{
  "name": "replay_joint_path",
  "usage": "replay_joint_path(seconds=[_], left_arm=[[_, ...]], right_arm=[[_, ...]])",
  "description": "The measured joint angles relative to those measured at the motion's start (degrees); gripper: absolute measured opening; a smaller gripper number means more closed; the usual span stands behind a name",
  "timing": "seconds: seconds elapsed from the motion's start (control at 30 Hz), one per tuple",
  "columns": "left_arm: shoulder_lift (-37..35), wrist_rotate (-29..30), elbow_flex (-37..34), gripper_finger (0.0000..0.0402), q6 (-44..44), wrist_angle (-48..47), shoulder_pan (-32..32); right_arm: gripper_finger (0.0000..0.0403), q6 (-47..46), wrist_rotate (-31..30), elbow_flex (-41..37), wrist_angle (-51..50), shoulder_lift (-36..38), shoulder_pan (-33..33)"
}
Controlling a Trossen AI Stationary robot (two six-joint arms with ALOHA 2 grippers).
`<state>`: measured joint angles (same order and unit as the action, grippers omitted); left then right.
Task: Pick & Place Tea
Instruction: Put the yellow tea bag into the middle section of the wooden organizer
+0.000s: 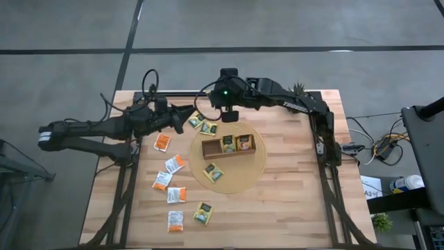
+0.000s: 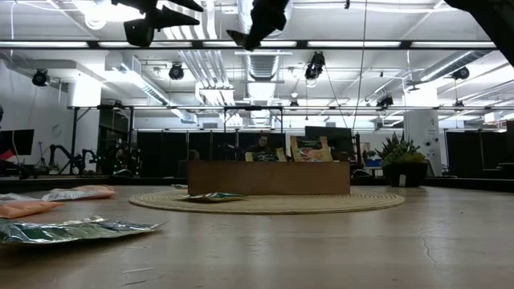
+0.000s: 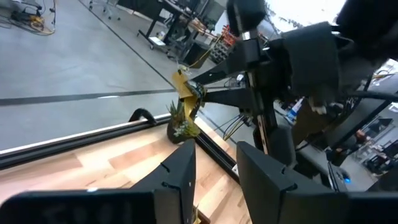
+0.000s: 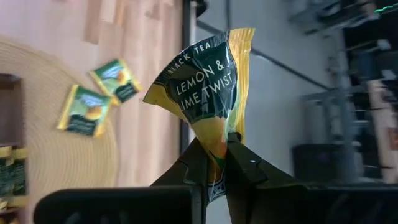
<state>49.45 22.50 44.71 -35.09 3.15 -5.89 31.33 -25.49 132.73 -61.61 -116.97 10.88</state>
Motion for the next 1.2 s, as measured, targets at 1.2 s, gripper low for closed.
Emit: replay_joint_path(seconds=[1.2], left_arm=[[6.56, -0.13, 0.0, 0.0213, 7.02, 13.54, 0.04]], right_arm=[[0.0023, 3.39, -9.05, -0.64, 7.15, -0.04, -6.61]])
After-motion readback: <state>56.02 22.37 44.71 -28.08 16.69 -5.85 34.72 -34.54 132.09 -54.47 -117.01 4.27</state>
